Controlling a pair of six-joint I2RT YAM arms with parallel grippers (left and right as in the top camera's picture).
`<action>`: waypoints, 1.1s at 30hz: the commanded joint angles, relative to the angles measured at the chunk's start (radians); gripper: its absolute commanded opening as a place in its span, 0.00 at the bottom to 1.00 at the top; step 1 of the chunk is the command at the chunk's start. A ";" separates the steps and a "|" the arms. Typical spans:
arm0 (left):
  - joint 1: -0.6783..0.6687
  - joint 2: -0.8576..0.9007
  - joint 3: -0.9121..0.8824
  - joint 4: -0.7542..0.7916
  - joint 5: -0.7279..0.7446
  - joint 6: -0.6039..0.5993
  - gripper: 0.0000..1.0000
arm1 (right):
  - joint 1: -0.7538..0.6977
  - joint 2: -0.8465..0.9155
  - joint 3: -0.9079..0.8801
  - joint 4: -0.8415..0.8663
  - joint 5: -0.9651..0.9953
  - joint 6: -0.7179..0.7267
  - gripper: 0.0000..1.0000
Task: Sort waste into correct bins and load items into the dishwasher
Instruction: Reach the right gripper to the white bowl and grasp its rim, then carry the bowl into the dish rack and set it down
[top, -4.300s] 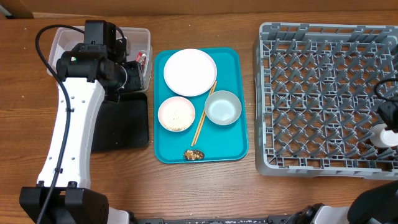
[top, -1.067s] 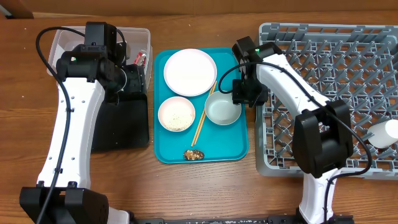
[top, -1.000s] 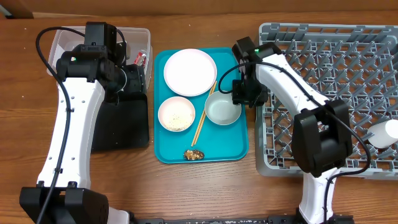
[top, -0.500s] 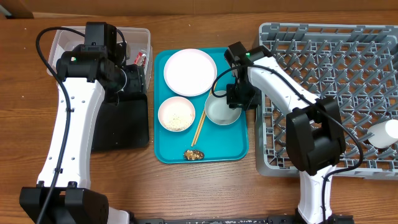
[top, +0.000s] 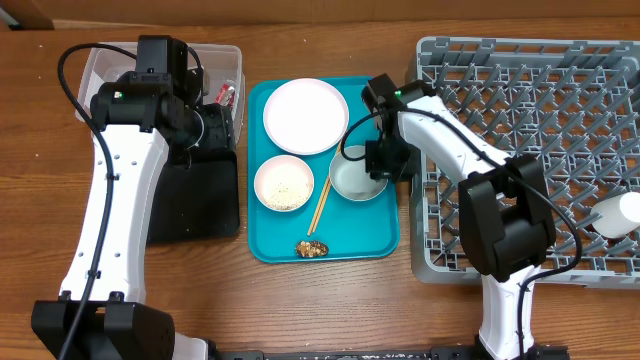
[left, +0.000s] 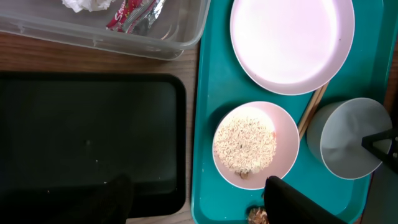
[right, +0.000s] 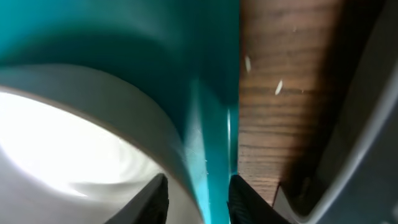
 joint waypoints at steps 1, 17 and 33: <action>-0.003 -0.007 0.013 0.000 -0.007 0.002 0.70 | -0.002 0.005 -0.006 0.008 0.007 0.012 0.19; -0.003 -0.007 0.013 0.000 -0.007 0.002 0.70 | -0.036 -0.177 0.289 -0.146 0.299 0.013 0.04; -0.002 -0.007 0.013 0.036 -0.011 0.027 0.71 | -0.465 -0.357 0.306 0.140 0.822 -0.037 0.04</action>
